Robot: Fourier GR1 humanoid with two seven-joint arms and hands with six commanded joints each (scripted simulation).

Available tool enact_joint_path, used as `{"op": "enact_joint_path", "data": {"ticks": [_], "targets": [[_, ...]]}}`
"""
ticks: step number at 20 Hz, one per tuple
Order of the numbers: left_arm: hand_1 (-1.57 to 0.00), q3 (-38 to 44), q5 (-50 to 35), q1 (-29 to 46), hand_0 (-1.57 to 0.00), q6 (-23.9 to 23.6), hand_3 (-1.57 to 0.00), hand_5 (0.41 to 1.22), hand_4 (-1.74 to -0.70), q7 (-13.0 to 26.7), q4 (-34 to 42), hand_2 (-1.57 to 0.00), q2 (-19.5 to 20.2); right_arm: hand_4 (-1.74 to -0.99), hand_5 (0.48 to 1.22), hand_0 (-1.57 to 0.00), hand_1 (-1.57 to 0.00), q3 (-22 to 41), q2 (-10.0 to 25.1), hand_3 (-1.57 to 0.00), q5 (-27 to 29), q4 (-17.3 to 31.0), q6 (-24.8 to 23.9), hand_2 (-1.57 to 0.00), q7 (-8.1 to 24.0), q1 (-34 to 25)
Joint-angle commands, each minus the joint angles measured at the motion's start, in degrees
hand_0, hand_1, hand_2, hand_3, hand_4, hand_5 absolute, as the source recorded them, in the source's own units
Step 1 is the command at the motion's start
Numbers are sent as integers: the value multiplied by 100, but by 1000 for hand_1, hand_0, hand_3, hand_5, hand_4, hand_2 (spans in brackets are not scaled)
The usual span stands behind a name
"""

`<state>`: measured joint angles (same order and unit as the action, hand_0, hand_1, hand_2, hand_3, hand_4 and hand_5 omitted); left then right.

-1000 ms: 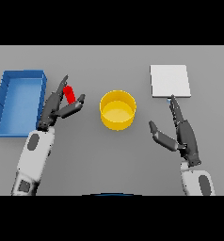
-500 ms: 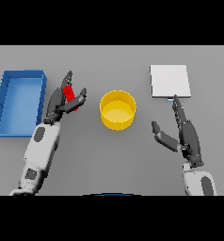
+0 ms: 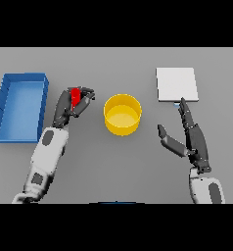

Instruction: Pick up the red beaker and tilt it to pour out 1 green nut into yellow bowl. Pick up the yellow bowl and place it on the metallic measuring scale.

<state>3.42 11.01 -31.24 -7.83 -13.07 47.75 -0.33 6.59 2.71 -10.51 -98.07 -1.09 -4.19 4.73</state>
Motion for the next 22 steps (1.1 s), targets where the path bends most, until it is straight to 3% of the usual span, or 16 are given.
{"op": "enact_joint_path", "data": {"ticks": [1, 2, 5, 10, 18, 22], "targets": [[-1364, -15, 16, 18, -1357, 2, -1304, 1163, -1565, 2, 9, -1380, 28, -1251, 646, 1, 1, -39, 39, 1, 25, 51, 20, 1, 32, -57], [-1406, 12, 15, -2, -1400, 15, -1357, 1174, -1542, 44, -7, -1419, 40, -1255, 644, 1, 1, -31, 18, 1, 40, 81, 30, 1, -58, -19], [-1486, 161, -389, 5, -1483, 289, -1462, 1157, -1639, -124, 174, -1493, -48, -1248, 645, 1, 1, 45, -13, 1, -38, 32, 18, 1, -72, 13], [-1543, 194, -787, -139, -1542, 610, -1535, 1132, -1708, 165, 658, -1545, 131, -1228, 645, 1, 1, 11, 53, 1, -86, 66, -4, 1, -126, 9], [-1557, -301, -454, -212, -1556, 733, -1553, 1139, -1724, 475, 988, -1558, 596, -1219, 661, 1, 1, 85, 97, 1, -312, 2, -102, 1, -372, 80], [-1565, -883, 143, -394, -1565, 848, -1563, 1124, -1734, 791, 1200, -1566, 1048, -1199, 658, 1, 1, 100, 84, 1, -372, 0, -138, 1, -196, 101]]}}
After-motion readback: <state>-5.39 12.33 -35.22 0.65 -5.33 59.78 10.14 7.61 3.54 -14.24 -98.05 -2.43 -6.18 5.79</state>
